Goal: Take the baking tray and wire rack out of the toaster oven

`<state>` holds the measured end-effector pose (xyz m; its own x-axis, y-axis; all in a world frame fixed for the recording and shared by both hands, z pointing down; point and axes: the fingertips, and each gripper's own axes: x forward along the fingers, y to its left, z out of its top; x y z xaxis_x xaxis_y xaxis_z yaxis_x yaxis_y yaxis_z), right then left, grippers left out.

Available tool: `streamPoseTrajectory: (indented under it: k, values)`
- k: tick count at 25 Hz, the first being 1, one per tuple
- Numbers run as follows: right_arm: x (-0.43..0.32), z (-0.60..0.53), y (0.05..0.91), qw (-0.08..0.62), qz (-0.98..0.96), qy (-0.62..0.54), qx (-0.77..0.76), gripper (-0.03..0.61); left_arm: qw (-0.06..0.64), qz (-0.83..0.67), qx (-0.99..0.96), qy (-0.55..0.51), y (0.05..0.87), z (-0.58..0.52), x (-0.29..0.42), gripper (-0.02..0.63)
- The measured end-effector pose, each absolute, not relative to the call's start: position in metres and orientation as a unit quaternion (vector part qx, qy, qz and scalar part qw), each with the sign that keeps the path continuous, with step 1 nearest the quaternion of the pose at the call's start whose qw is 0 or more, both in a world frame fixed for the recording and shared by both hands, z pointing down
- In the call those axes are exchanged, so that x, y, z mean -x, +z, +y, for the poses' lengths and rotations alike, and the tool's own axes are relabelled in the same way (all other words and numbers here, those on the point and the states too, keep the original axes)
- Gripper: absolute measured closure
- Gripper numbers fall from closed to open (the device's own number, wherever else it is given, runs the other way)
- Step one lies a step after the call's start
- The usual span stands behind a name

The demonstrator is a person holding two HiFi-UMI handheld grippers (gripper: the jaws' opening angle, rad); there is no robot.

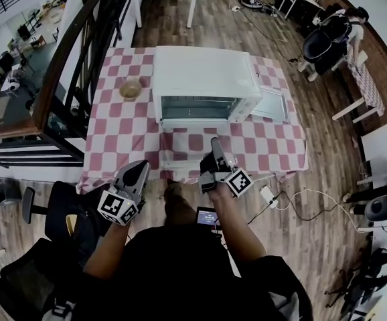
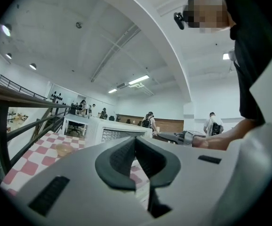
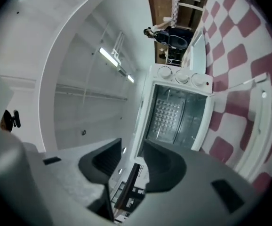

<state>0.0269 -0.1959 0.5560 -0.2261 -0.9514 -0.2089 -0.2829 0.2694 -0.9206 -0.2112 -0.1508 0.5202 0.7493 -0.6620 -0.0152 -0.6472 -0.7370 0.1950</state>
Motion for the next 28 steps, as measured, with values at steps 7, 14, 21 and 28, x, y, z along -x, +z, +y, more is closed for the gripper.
streamPoseTrajectory:
  k: [7,14,21,28]
  values:
    - [-0.029,-0.271,0.598,0.425,0.638,-0.439,0.468,0.434,0.103,-0.369,-0.923,-0.025,0.536,-0.211,0.218,0.62]
    - [-0.031,-0.344,0.614,0.437,0.619,-0.457,0.466,0.434,0.126,-0.361,-0.924,-0.005,0.547,-0.271,0.203,0.62]
    - [-0.038,-0.395,0.621,0.433,0.613,-0.46,0.474,0.434,0.139,-0.358,-0.924,0.004,0.559,-0.315,0.193,0.62]
    - [-0.043,-0.424,0.626,0.442,0.611,-0.466,0.463,0.444,0.149,-0.363,-0.92,0.009,0.569,-0.335,0.199,0.62]
